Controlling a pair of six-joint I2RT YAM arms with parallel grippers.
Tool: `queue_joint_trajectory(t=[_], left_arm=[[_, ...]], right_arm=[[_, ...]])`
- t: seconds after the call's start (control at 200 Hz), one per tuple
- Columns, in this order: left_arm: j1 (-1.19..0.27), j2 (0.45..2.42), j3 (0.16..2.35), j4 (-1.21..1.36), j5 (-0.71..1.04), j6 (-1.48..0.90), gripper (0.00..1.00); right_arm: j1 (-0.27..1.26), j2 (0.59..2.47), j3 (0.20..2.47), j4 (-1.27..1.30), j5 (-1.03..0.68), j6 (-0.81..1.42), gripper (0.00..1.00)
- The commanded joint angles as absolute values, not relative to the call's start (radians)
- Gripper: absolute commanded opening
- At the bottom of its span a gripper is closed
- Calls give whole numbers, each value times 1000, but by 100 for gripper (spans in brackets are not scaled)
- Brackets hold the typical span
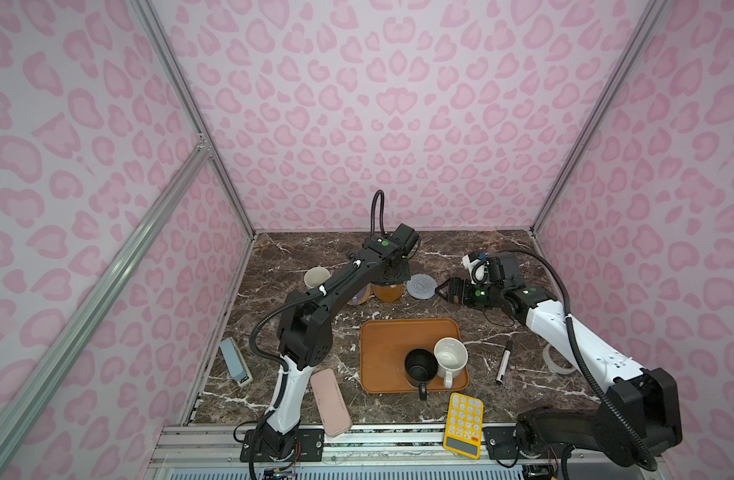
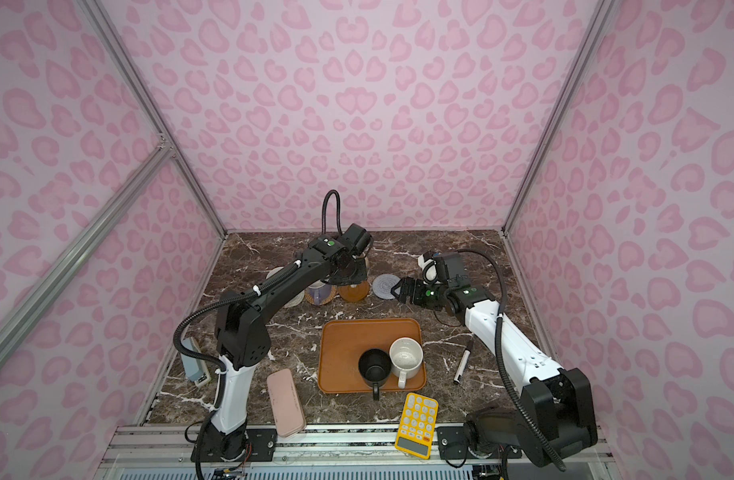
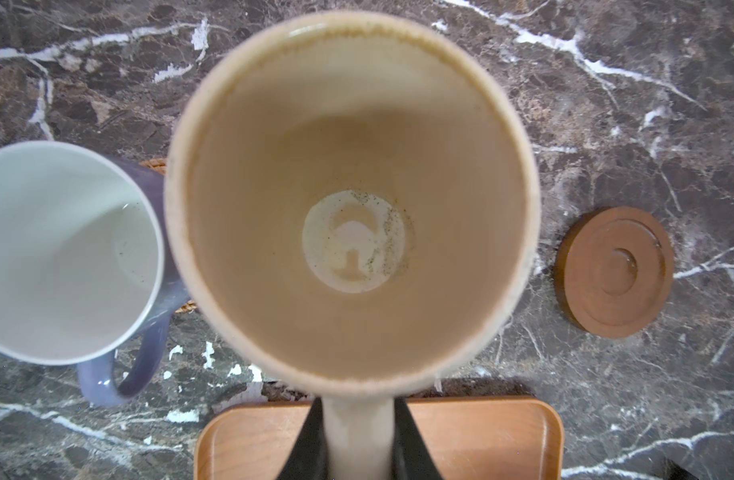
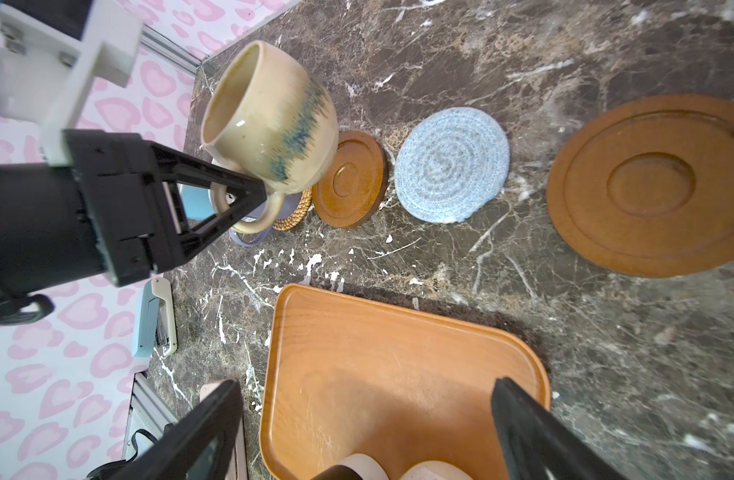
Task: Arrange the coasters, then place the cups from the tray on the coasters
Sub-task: 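Carry the cream mug with left gripper over the wooden coaster and lower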
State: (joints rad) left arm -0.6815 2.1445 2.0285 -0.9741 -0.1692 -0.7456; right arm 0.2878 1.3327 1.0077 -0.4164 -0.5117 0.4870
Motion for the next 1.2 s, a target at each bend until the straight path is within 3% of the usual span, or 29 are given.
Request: queue_joint_trajectory(t=[0.0,0.195,0.74,1.195], left_arm=[[-681,2148,2003,-948,-177,-792,3],[-680,2135,1905,-874,-160,-810,3],[-680,2182,1895,-853,-141,-820,3],[-684,2148,1820,-844,-141,-819,18]], right_arm=[[289,1341,1000,-397,-531,494,95],[289,1335,988,-403,-529,485,95],[289,1316,982,-446,-515,448,94],[288,1316,972,-433,-525,453,94]])
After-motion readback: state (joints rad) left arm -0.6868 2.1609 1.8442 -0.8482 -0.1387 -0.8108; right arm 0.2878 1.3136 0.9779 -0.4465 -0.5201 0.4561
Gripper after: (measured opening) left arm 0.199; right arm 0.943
